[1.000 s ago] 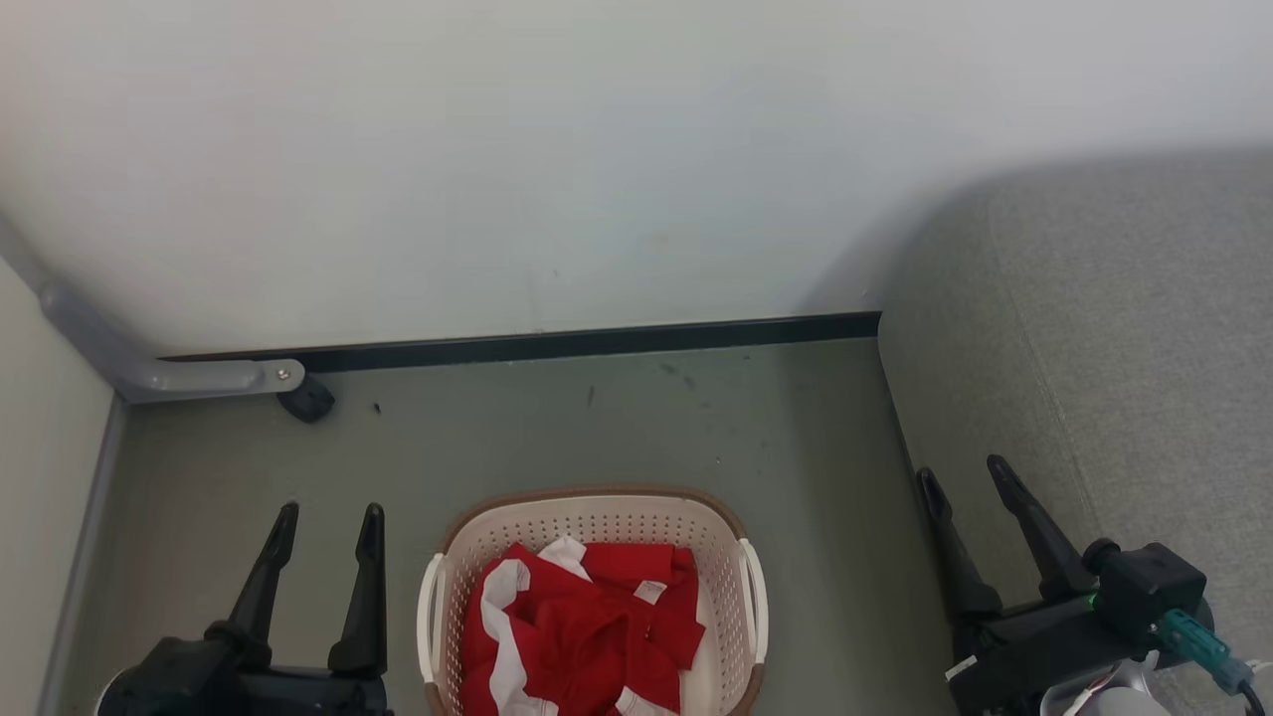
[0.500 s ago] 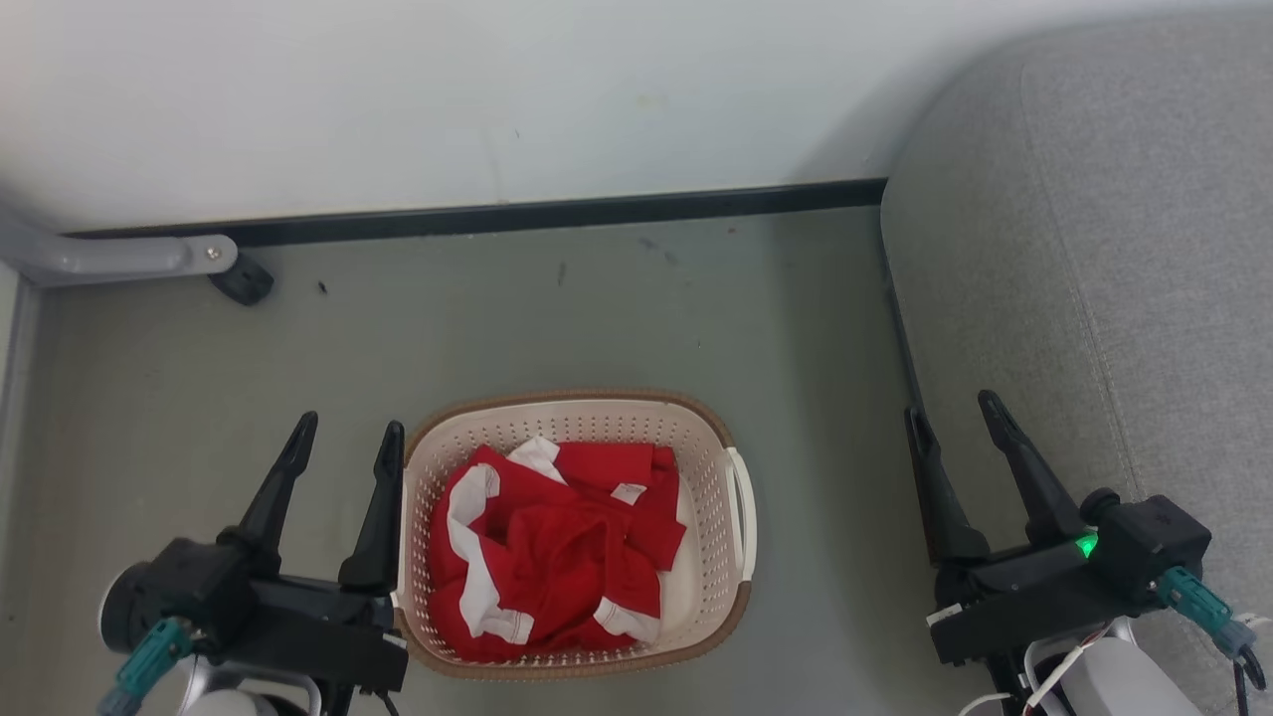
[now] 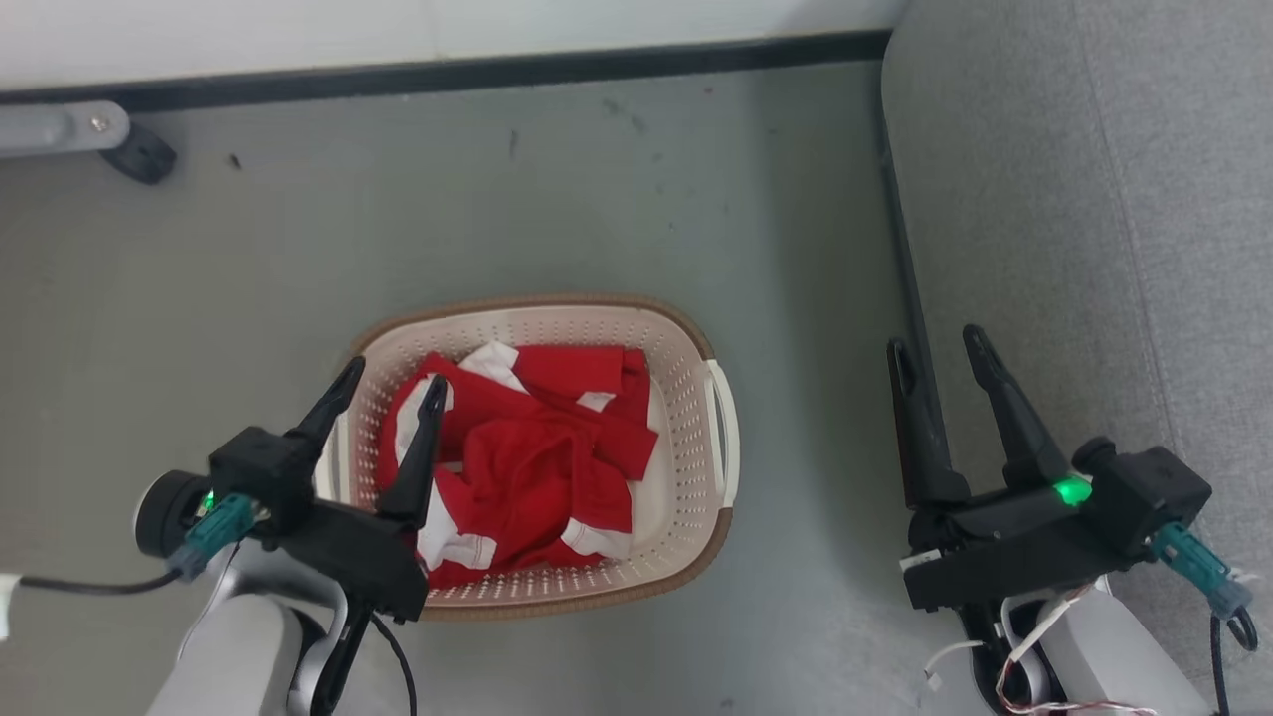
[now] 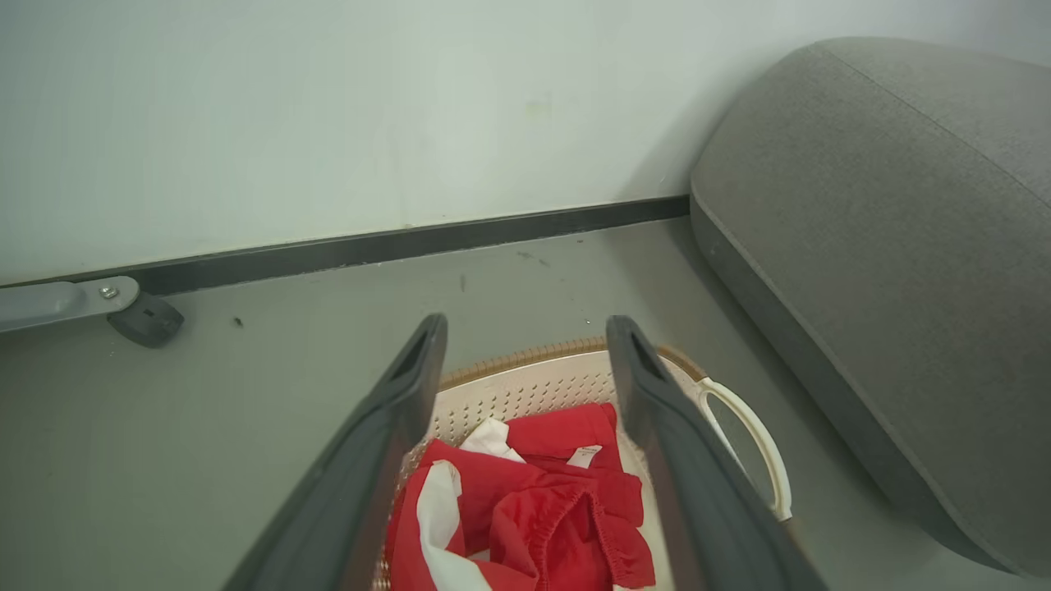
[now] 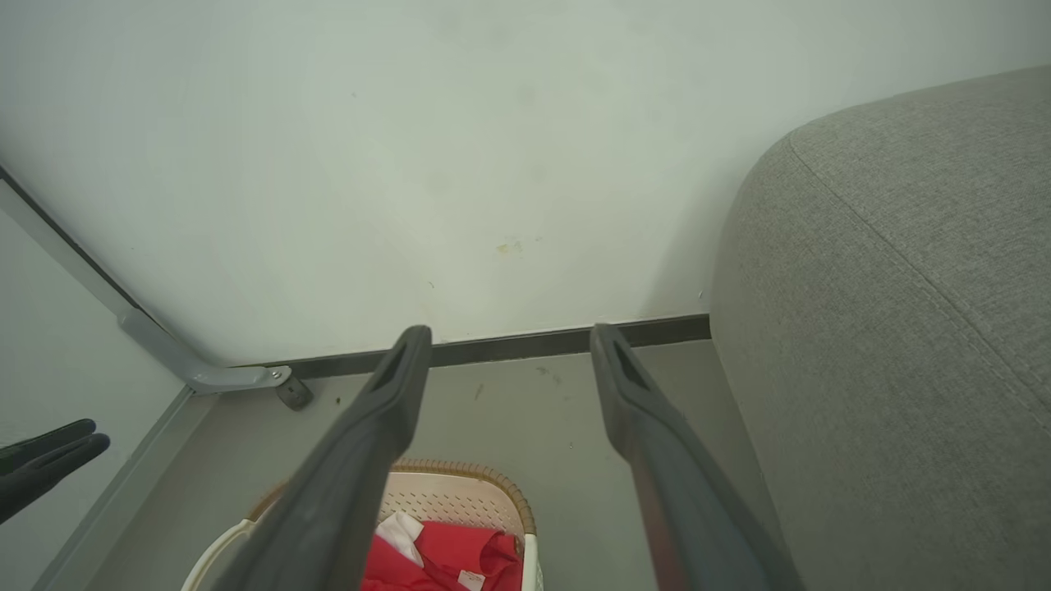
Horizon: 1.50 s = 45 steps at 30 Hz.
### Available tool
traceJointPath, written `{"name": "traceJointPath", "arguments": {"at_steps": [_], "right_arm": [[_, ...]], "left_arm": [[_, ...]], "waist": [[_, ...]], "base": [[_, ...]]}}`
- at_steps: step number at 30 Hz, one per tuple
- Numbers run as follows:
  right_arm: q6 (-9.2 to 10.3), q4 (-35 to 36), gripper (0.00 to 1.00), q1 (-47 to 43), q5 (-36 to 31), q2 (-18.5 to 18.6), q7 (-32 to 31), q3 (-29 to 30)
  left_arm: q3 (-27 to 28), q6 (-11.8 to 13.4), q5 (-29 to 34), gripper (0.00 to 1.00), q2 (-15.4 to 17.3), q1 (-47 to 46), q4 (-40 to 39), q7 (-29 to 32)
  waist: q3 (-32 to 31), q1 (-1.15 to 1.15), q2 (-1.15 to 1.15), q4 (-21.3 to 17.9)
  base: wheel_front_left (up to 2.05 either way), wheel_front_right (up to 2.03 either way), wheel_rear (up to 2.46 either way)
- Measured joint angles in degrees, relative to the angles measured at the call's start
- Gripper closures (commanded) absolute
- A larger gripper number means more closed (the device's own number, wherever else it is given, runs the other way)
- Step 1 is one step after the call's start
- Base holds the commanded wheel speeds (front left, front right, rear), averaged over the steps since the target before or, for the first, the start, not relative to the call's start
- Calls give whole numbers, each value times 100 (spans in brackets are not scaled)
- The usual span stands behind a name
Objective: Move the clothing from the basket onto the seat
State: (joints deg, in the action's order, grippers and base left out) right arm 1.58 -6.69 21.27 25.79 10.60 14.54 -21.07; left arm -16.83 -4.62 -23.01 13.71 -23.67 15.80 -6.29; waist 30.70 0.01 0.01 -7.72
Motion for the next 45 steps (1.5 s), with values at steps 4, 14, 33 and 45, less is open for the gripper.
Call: {"name": "traceJointPath", "arguments": {"at_steps": [4, 14, 33, 45], "right_arm": [[-33, 99, 0, 166, 15, -126, 1, 3], [-57, 191, 0, 279, -12, -270, 2, 54], [-160, 222, 0, 410, -112, -587, 16, 14], [-219, 115, 0, 423, -165, -673, 16, 5]], "left_arm": [[-192, -51, 185, 0, -23, -340, 469, 250], [-343, -96, 236, 0, -69, -1033, 1415, 717], [-592, 23, 700, 0, 109, -1997, 2898, 1471], [-866, 107, 921, 56, -121, -2393, 3607, 1889]], "waist": [[327, 0, 0, -99], [933, 0, 0, -337], [1834, 0, 0, -759], [2038, 0, -1, -923]], "base": [[0, 0, 0], [0, 0, 0], [0, 0, 0], [0, 0, 0]]}}
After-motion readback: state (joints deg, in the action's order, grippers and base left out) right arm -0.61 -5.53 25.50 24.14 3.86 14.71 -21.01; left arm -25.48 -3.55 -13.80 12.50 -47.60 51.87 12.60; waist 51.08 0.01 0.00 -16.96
